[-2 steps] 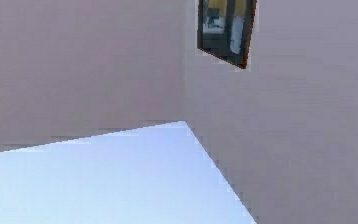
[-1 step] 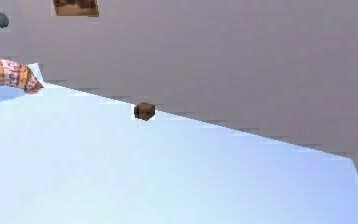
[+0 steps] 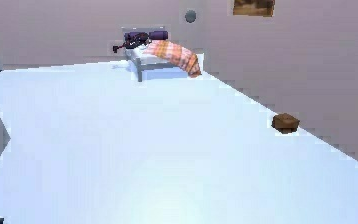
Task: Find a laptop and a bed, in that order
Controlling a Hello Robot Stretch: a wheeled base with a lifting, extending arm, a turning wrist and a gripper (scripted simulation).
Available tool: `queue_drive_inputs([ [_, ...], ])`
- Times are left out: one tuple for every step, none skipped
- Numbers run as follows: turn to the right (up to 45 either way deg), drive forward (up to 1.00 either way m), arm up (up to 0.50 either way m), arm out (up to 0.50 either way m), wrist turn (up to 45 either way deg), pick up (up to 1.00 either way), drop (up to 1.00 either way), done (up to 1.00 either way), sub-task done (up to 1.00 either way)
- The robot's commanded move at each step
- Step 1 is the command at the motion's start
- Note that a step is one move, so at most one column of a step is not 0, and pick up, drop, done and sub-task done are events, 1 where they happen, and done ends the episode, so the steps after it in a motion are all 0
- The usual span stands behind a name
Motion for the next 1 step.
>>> queue_drive_inputs([
  [0.0,0.75,0.00,0.00,0.0,0.00,0.00,0.00,0.00],
])
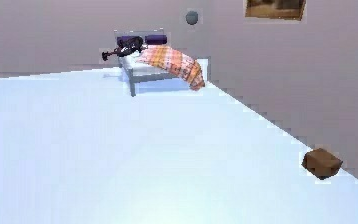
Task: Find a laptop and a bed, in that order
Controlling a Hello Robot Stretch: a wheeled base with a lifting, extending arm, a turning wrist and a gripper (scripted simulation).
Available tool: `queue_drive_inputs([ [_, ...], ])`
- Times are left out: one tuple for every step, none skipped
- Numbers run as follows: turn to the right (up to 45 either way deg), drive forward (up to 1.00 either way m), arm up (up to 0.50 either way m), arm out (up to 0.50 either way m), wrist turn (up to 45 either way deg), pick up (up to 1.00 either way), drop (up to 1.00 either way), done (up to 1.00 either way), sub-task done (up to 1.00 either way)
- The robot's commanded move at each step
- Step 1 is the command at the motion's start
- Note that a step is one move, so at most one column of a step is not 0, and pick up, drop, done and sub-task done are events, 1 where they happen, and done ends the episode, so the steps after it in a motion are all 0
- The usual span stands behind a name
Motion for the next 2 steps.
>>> queue_drive_inputs([
  [-21.0,0.00,0.00,0.00,0.0,0.00,0.00,0.00,0.00],
  [0.0,0.05,0.00,0.00,0.0,0.00,0.00,0.00,0.00],
])
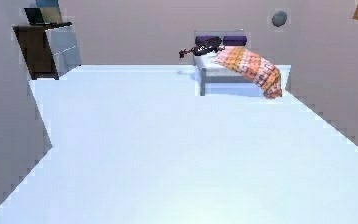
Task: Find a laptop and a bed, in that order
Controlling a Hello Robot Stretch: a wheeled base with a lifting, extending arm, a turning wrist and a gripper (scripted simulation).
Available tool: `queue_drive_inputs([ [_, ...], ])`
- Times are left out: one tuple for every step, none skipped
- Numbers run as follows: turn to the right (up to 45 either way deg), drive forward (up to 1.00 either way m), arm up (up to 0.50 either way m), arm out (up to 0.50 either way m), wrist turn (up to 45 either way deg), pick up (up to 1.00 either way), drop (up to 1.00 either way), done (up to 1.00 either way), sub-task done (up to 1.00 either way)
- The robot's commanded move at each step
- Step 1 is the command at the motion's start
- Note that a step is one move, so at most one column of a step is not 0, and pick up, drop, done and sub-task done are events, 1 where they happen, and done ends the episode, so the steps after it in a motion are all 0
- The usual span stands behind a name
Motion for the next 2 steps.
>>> queue_drive_inputs([
  [-21.0,0.00,0.00,0.00,0.0,0.00,0.00,0.00,0.00],
  [0.0,1.00,0.00,0.00,0.0,0.00,0.00,0.00,0.00],
])
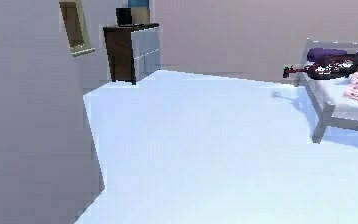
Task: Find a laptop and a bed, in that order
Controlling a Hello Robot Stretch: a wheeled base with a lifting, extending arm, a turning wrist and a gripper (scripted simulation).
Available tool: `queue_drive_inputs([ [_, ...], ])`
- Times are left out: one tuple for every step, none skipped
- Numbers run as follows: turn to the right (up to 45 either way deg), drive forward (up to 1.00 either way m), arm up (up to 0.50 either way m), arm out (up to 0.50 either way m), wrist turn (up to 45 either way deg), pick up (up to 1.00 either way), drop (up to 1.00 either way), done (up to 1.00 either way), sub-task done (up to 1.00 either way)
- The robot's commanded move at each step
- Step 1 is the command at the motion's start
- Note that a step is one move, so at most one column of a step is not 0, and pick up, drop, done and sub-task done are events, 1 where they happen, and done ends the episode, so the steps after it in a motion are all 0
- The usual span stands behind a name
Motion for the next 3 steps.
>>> queue_drive_inputs([
  [0.0,1.00,0.00,0.00,0.0,0.00,0.00,0.00,0.00],
  [0.0,0.30,0.00,0.00,0.0,0.00,0.00,0.00,0.00],
  [-6.0,0.00,0.00,0.00,0.0,0.00,0.00,0.00,0.00],
])
